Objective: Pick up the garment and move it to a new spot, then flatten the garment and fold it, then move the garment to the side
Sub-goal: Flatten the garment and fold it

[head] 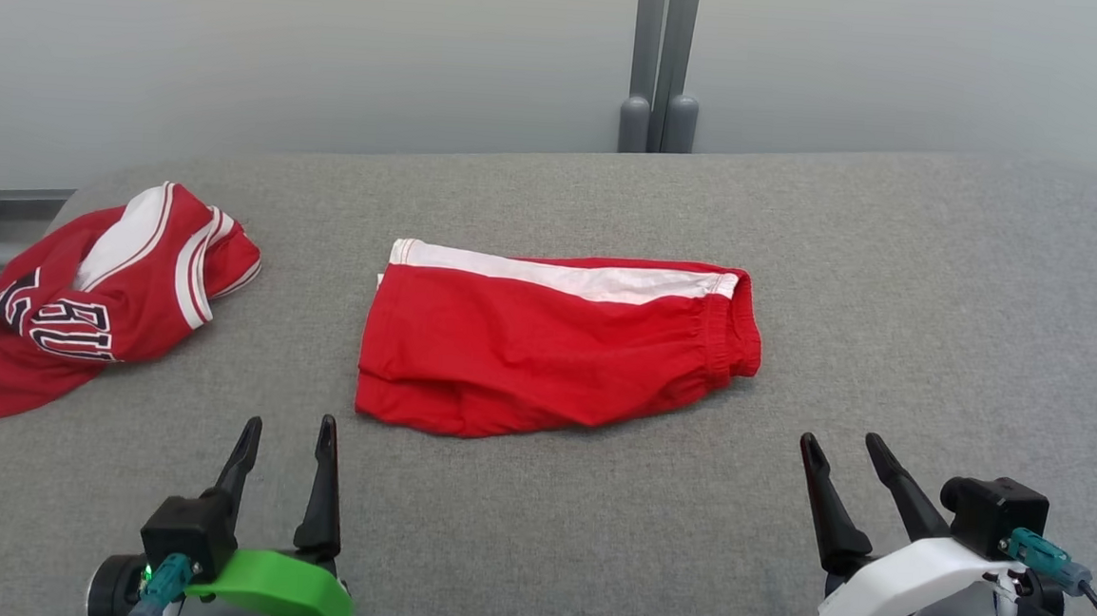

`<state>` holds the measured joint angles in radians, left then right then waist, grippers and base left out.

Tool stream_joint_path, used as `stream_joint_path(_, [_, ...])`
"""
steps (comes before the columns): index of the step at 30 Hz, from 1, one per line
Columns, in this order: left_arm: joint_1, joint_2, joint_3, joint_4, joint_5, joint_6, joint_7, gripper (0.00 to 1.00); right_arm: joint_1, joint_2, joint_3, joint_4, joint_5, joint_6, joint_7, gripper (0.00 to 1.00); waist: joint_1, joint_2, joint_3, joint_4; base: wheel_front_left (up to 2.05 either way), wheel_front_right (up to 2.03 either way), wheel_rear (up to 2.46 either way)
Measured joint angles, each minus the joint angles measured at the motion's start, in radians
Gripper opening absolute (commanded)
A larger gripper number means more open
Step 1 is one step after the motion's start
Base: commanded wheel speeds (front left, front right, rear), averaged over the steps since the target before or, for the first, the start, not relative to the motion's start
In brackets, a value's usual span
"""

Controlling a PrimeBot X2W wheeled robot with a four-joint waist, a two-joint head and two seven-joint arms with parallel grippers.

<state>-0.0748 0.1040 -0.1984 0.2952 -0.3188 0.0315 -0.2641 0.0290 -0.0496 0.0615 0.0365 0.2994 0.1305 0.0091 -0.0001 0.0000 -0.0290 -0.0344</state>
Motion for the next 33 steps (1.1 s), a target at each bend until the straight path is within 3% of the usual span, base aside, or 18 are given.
stream_joint_path(13, [0.186,0.040,0.036,-0.102,-0.012,-0.027,0.000,1.00,-0.018,0.000,-0.012,0.162,0.001,0.000,-0.061,1.00,0.0000,0.0000,-0.069,0.072,0.00,0.00,0.00])
stream_joint_path(24, [0.219,0.056,0.031,-0.128,-0.023,-0.022,0.017,1.00,-0.026,0.000,-0.023,0.219,-0.034,0.000,-0.089,1.00,0.0000,0.0000,-0.091,0.124,0.00,0.00,0.00])
stream_joint_path(33, [0.221,0.066,0.023,-0.137,-0.023,-0.014,0.018,1.00,-0.033,0.000,-0.031,0.223,-0.053,0.000,-0.076,1.00,0.0000,0.0000,-0.080,0.117,0.00,0.00,0.00])
